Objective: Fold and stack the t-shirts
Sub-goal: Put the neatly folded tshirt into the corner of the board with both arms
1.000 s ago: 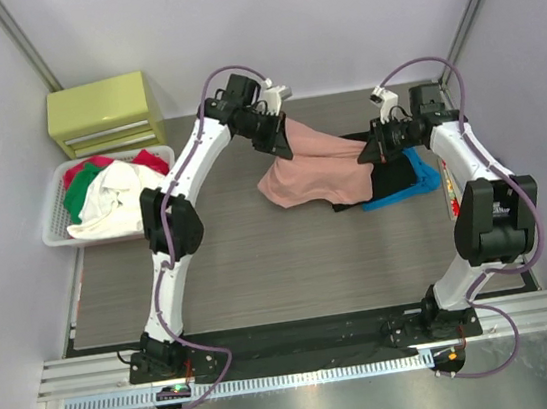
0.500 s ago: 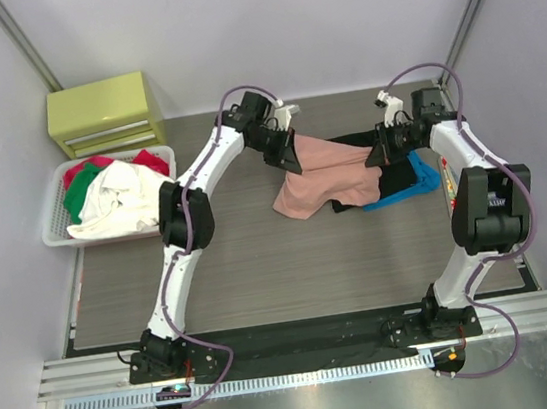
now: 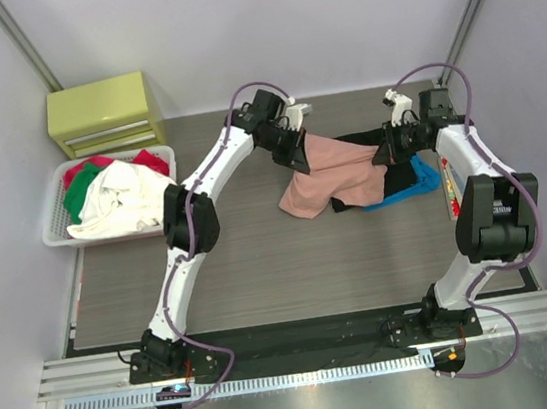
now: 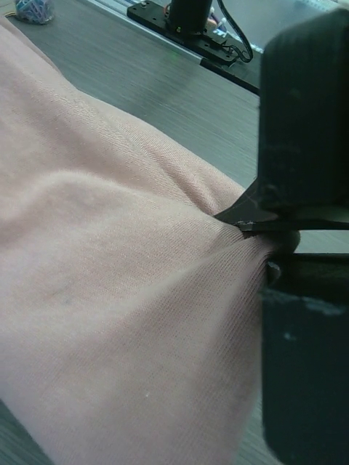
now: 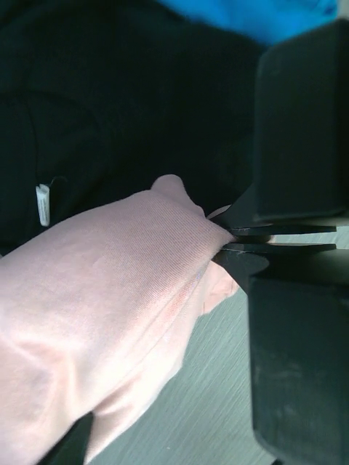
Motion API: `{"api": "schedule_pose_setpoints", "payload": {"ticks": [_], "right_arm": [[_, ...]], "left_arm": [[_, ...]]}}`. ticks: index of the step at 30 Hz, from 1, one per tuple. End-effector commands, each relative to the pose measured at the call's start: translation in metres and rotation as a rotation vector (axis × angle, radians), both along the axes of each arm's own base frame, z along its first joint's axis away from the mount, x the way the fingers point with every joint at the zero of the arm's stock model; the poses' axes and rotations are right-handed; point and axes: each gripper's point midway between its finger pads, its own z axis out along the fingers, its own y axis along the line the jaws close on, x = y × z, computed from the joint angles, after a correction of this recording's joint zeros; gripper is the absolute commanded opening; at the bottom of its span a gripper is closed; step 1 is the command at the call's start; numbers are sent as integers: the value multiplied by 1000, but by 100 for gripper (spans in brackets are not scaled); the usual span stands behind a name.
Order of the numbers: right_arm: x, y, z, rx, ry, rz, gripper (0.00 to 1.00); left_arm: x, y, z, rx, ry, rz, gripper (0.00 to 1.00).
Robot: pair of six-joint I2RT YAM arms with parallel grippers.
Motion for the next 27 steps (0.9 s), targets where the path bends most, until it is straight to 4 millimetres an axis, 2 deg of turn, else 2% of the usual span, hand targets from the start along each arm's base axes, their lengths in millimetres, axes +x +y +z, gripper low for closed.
{"api": "schedule_pose_setpoints", "payload": {"ticks": [1, 2, 4, 6, 8, 12, 14, 19, 24, 27], "right_arm": [[9, -45, 50, -140, -189, -129, 1], [6, -49, 61, -147, -217, -140, 1], [-1, -52, 65, -160, -225, -150, 1], [-6, -56, 74, -171, -249, -158, 1], [-11, -56, 73, -170, -238, -160, 1], [-17, -57, 80, -167, -257, -171, 1], [-18, -61, 79, -186, -258, -179, 1], [-16, -74, 75, -198, -247, -199, 1], [-9, -87, 76, -205, -245, -222, 1], [-5, -93, 68, -212, -224, -233, 1]], "left_arm": [[-11, -8, 51, 17, -136, -14, 0], [-16, -12, 51, 16, -134, -23, 0], [-21, -15, 54, 6, -126, -33, 0], [-22, -16, 66, -13, -147, -31, 0], [-24, -17, 77, -26, -164, -31, 0], [-28, -18, 84, -40, -173, -38, 0], [-24, -17, 82, -33, -180, -34, 0], [-20, -21, 60, -13, -154, -42, 0], [-10, -23, 59, -19, -181, -44, 0], [-6, -22, 48, -4, -168, -41, 0]]}}
